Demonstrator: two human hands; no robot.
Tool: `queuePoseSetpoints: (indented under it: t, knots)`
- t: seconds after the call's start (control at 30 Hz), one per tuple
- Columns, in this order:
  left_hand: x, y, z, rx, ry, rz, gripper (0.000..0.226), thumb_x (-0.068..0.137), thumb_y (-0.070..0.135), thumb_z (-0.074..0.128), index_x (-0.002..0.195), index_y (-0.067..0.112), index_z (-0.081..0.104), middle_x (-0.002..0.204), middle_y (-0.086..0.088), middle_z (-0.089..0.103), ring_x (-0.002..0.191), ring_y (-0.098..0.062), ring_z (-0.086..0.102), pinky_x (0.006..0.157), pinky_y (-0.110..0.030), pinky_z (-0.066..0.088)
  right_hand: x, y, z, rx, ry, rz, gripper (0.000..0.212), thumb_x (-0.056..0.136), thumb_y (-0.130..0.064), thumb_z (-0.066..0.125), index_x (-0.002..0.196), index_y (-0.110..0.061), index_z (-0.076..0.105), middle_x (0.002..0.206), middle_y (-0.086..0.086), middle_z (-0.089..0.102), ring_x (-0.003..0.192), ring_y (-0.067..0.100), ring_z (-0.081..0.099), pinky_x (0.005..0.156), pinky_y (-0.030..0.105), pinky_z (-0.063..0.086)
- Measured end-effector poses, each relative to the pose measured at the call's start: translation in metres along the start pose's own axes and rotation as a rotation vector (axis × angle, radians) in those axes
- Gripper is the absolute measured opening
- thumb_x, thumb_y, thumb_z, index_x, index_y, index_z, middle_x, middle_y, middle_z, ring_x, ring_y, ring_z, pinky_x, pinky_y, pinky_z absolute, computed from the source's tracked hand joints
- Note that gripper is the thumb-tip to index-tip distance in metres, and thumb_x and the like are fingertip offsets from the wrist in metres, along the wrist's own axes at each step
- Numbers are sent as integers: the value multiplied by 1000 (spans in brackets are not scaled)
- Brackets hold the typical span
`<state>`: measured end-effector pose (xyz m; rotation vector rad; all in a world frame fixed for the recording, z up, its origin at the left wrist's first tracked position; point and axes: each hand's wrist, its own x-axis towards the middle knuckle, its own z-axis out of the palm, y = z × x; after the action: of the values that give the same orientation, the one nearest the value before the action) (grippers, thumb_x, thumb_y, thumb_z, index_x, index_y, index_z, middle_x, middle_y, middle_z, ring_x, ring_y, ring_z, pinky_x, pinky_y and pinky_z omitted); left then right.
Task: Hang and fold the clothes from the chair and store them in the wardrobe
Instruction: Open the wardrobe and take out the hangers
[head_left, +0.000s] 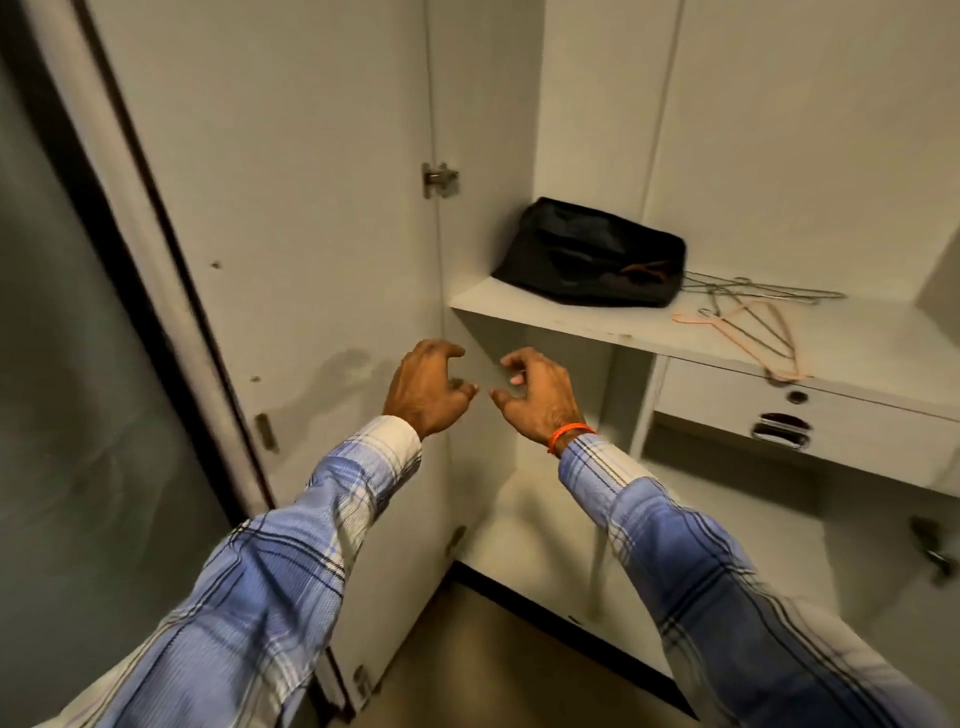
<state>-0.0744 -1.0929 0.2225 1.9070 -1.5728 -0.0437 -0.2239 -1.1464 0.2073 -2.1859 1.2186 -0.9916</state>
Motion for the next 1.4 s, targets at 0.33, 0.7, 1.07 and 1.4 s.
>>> queuePoseSetpoints:
  t: [0.33, 0.7, 1.07, 1.4]
  knots:
    - [40, 135, 124, -250, -203, 74, 52, 85, 27, 75, 132, 17, 55, 129, -7, 57, 111, -19, 58, 93, -32, 48, -5, 135, -119, -147, 139, 237, 42, 84, -21, 72, 122, -14, 56, 120, 4, 62, 103, 20, 61, 89, 30, 51]
    - [176, 208, 240, -354, -341, 228, 48, 84, 26, 75, 128, 15, 58, 129, -5, 60, 107, -19, 61, 95, -36, 52, 87, 243, -186, -268, 278, 385, 39, 84, -24, 71, 120, -15, 58, 118, 2, 61, 102, 19, 61, 85, 30, 50]
    - [279, 225, 321, -326, -432, 268, 42, 87, 25, 72, 125, 13, 58, 128, -6, 61, 113, -23, 60, 98, -34, 48, 178, 322, -200, -384, 237, 462, 35, 85, -24, 70, 116, -12, 60, 112, 6, 65, 103, 24, 60, 91, 36, 50]
    - [307, 221, 362, -298, -376, 228, 22, 85, 26, 74, 104, 15, 68, 109, -4, 67, 99, -22, 63, 89, -33, 52, 226, 361, -199, -671, 65, 472, 40, 92, -42, 60, 121, -14, 60, 121, 11, 61, 112, 29, 57, 92, 38, 48]
